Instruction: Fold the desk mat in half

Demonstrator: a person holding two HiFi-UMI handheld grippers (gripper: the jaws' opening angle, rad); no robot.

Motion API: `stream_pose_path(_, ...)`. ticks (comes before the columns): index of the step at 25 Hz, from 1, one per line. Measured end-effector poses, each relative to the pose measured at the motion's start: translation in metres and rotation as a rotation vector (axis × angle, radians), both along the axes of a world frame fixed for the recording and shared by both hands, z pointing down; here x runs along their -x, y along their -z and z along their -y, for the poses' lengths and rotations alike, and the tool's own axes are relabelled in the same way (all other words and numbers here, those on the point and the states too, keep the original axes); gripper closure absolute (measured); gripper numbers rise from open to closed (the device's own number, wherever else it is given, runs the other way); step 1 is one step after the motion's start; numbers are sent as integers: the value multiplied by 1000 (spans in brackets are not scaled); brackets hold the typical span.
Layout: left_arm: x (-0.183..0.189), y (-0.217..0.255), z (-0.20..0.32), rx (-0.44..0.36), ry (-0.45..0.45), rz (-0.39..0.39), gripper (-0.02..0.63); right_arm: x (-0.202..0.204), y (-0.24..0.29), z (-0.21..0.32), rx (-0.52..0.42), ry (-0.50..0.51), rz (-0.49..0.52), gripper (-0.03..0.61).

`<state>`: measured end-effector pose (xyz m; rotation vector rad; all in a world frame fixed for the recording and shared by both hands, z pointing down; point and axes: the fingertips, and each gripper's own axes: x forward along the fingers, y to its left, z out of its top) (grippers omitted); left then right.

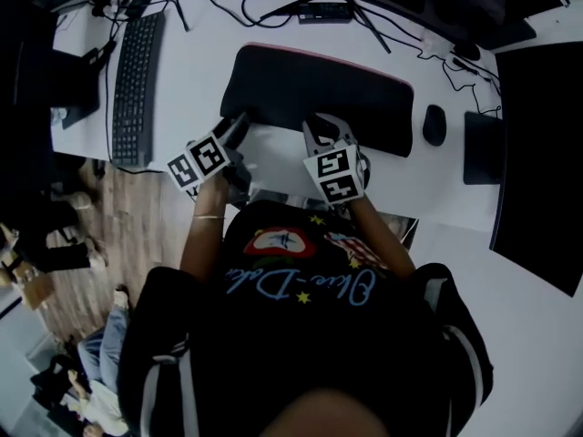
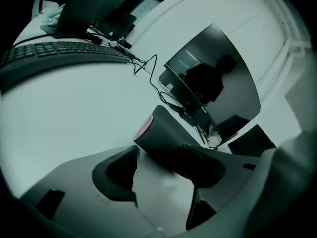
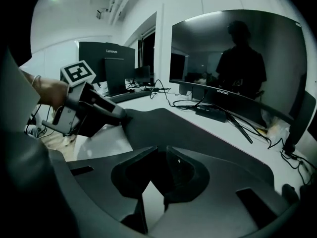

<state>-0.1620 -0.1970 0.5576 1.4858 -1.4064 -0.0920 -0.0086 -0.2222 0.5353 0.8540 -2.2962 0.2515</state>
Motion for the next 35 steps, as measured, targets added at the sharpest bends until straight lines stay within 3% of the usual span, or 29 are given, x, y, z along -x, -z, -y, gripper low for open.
stream_pose_path(6, 5, -2, 10, 19, 59, -2, 369, 7, -24, -7, 28, 75, -169, 564)
stream_pose_path(8, 6, 2, 12, -6, 57, 0, 410, 9, -29, -9, 16, 95, -206, 574)
stream_pose_path(12, 3, 25, 20, -96, 10, 47, 556, 10, -30, -8, -9, 98, -197, 577)
stream_pose_path(18, -19, 74, 34, -246, -101, 167, 570, 7, -15, -7, -54, 75, -107, 577)
stream_pose_path(23, -46, 111, 44, -355, -160, 215, 569, -28, 37, 14, -127, -94, 95, 577)
stream_pose_path(30, -104, 155, 60, -485, -289, 264, 571, -121, 79, 16, -186, -328, 160, 577)
stream_pose_path(35, -159, 173, 71, -556, -386, 241, 571, -188, 104, 2, -226, -504, 218, 577)
